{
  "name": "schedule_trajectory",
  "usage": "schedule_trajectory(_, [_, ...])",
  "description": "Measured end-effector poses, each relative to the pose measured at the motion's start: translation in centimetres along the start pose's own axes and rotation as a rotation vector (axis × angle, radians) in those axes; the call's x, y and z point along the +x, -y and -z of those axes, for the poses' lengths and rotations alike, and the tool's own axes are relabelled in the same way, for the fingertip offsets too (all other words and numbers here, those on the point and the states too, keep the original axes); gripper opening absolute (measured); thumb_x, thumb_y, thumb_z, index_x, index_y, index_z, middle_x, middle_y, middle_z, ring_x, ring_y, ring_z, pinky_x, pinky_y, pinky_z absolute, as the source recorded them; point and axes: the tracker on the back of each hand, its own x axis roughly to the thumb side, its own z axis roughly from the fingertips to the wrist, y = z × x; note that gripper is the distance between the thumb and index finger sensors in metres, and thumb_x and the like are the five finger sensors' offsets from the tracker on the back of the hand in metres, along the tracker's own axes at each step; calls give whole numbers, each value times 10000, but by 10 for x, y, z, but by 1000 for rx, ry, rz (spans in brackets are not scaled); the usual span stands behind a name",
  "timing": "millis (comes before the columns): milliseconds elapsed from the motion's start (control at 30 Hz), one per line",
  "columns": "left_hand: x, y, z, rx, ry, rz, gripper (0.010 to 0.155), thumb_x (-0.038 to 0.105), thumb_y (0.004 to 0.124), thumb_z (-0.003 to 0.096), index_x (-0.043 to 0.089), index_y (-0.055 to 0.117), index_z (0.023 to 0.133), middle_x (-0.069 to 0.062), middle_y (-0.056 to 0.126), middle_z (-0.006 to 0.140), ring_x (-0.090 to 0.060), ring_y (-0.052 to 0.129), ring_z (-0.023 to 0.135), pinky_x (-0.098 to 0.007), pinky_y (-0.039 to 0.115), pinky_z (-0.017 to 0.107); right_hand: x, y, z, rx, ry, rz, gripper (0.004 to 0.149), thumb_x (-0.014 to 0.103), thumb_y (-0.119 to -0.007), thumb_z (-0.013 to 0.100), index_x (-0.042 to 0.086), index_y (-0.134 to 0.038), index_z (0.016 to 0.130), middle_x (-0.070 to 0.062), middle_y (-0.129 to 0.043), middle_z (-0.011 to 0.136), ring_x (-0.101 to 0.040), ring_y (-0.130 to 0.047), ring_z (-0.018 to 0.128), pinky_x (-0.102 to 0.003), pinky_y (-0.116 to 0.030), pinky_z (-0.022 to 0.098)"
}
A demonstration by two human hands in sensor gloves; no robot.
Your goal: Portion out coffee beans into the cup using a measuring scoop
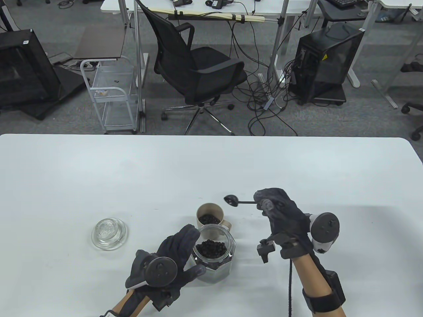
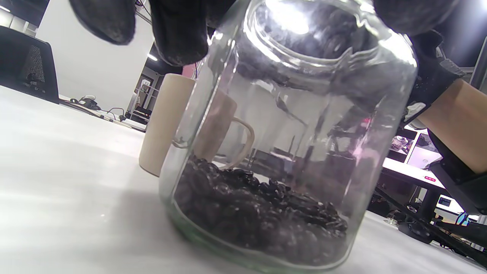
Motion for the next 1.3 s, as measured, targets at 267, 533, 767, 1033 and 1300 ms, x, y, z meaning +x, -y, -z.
schedule_trajectory(267, [1, 0, 0, 1, 0, 0, 939, 761, 527, 505, 200, 105, 1129, -138, 257, 1243, -359, 633, 1100, -639, 576, 767, -35, 23, 6, 171, -336, -111, 486, 364, -716, 539, 119, -727, 958, -282, -860, 808, -317, -904, 589, -390, -807, 379])
schedule_trajectory(533, [0, 0, 0, -1, 0, -3, 939, 760, 528, 505, 201, 103, 1129, -137, 256, 1244, -359, 632, 1100, -640, 575, 767, -48, 36, 18, 214, -426, -156, 563, 325, -768, 525, 14, -692, 988, -210, -977, 663, -212, -976, 419, -300, -840, 244])
schedule_trajectory(767, [0, 0, 0, -1, -1, -4, 939, 760, 527, 507, 200, 102, 1129, -135, 254, 1244, -360, 631, 1100, -640, 575, 767, -81, 34, 39, 279, -625, -525, 525, 337, -854, 484, 28, -837, 909, -185, -1068, 543, -166, -1027, 265, -267, -861, 134])
schedule_trajectory(1033, [0, 0, 0, -3, 0, -10, 940, 759, 528, 506, 201, 99, 1129, -138, 249, 1243, -362, 629, 1100, -639, 575, 767, -133, 16, 63, 371, -838, -665, 509, 331, -859, 480, 47, -855, 902, -198, -1076, 560, -174, -1034, 267, -279, -864, 141])
schedule_trajectory(1300, [-1, 0, 0, -5, 0, -9, 937, 757, 530, 508, 202, 99, 1129, -140, 250, 1243, -360, 632, 1100, -640, 575, 767, -158, 8, 64, 403, -940, -730, 534, 318, -865, 474, 12, -834, 910, -207, -1066, 582, -179, -1030, 294, -291, -864, 166])
